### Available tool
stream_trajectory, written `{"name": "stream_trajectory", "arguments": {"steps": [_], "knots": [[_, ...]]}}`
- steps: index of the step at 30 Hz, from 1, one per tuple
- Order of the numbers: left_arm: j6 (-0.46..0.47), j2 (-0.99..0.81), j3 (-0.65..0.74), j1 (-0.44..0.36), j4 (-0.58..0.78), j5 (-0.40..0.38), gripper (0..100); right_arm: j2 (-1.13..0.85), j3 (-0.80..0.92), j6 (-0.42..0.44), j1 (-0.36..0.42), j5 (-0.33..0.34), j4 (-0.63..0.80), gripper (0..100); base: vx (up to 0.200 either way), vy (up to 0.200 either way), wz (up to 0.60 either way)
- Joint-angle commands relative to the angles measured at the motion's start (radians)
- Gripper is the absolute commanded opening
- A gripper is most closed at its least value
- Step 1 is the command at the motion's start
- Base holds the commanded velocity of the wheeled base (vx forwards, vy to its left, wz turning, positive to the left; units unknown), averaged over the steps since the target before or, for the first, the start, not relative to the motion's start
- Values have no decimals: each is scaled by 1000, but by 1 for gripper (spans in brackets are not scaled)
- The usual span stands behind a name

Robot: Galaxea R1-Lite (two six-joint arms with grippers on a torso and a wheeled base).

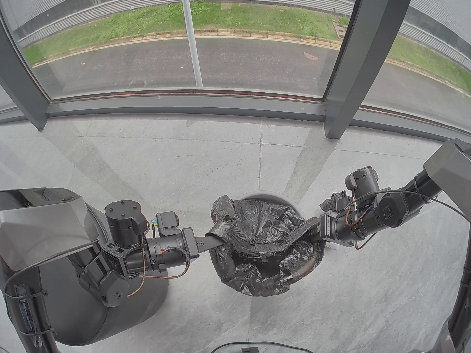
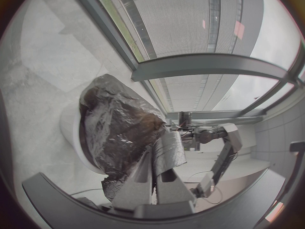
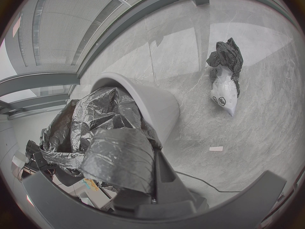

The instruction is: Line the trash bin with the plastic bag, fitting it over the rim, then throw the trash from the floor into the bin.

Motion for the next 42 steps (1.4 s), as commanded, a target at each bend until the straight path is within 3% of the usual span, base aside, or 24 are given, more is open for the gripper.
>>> {"name": "stream_trajectory", "arguments": {"steps": [1, 5, 6, 10, 23, 42], "knots": [[149, -20, -37, -9, 129, 137, 0, -2, -1, 0, 0, -1, -2, 0, 0, 0, 0], [326, -39, -104, -58, 300, 474, 0, -1, -2, 0, 0, -1, -2, 0, 0, 0, 0], [370, -34, -116, -80, 317, 591, 0, -2, -2, 0, 0, -1, -2, 0, 0, 0, 0], [415, -23, -141, -130, 319, 753, 0, -2, -2, 0, 0, -1, -2, 0, 0, 0, 0], [479, -54, -142, -215, 328, 770, 0, -31, 4, 0, -3, 1, -2, 0, 0, 0, 0], [484, -106, -152, -172, 380, 770, 0, -54, 7, 0, -6, -1, -2, 0, 0, 0, 0]]}}
